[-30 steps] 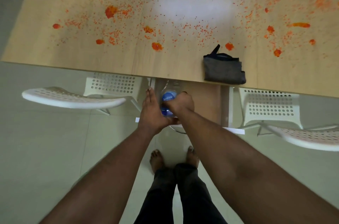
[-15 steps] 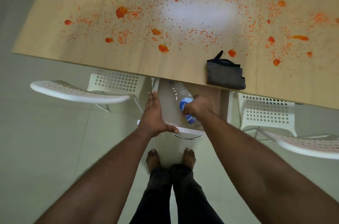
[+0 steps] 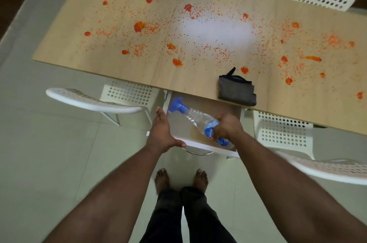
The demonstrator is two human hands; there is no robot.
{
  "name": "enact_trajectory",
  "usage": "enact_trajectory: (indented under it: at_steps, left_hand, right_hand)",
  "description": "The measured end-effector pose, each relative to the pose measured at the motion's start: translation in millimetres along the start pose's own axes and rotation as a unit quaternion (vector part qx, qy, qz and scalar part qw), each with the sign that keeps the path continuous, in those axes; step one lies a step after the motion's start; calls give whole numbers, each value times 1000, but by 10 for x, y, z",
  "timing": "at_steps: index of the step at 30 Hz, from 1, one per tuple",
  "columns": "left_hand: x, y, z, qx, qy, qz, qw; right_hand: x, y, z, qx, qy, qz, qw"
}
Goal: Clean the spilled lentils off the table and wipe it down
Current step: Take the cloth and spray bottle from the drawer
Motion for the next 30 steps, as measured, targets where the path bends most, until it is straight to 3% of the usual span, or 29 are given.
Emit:
enact_trajectory:
  at_steps: [5, 11, 19, 30]
  left_hand:
    - [5, -13, 25, 19, -14, -8, 1000]
    - [57, -136, 33, 50, 6, -20, 999]
    - [146, -173, 85, 58, 10, -27, 998]
    - [276, -184, 108, 55, 6, -28, 998]
  right_hand:
    - [-21, -14, -47, 156, 14, 19, 987]
    - [-96, 228, 77, 330, 16, 80, 941]
    - [-217, 898, 569, 399, -45, 182, 898]
    - [64, 1228, 737, 425, -103, 179, 882]
Point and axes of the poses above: each hand's wrist, its own x-axis towards the middle knuckle, its own z-axis out of the back of the hand, y = z × x, the point moved 4 cm from there along x, towards the middle knuckle, and after that the axes turned 13 degrees about -z, right-handed, at the moved point
